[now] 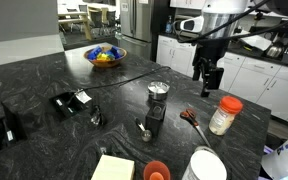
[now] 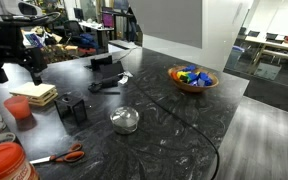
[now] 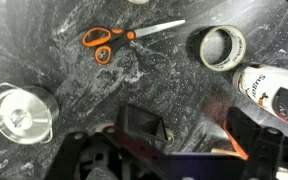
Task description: Move the masking tape to the left
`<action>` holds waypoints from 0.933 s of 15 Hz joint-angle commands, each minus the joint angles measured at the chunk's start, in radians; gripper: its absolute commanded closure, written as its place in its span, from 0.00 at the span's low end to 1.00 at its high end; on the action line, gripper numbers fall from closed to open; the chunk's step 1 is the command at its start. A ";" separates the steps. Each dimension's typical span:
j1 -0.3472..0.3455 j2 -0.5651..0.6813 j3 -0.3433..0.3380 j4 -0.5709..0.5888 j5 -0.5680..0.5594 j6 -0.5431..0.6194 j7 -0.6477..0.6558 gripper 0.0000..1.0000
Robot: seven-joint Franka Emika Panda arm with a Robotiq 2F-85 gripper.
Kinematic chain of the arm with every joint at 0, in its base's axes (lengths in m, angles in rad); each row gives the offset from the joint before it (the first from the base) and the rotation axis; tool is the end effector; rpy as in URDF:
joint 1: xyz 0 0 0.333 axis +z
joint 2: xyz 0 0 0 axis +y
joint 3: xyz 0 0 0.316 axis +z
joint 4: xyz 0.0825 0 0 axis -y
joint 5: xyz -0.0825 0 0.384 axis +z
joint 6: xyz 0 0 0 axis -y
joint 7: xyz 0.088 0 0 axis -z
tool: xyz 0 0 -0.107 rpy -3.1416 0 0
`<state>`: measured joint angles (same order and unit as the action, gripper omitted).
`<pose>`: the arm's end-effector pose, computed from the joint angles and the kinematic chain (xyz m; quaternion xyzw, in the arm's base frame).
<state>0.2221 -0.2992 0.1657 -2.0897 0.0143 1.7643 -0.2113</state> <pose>0.4269 0.1833 0.5447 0.9568 0.2898 -0.0135 0.0185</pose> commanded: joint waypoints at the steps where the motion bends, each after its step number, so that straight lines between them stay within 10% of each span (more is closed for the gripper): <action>1: 0.008 0.024 0.014 0.021 -0.010 0.013 -0.023 0.00; 14: 0.011 0.037 0.014 0.030 -0.011 0.014 -0.022 0.00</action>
<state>0.2370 -0.2632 0.1757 -2.0623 0.0024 1.7806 -0.2330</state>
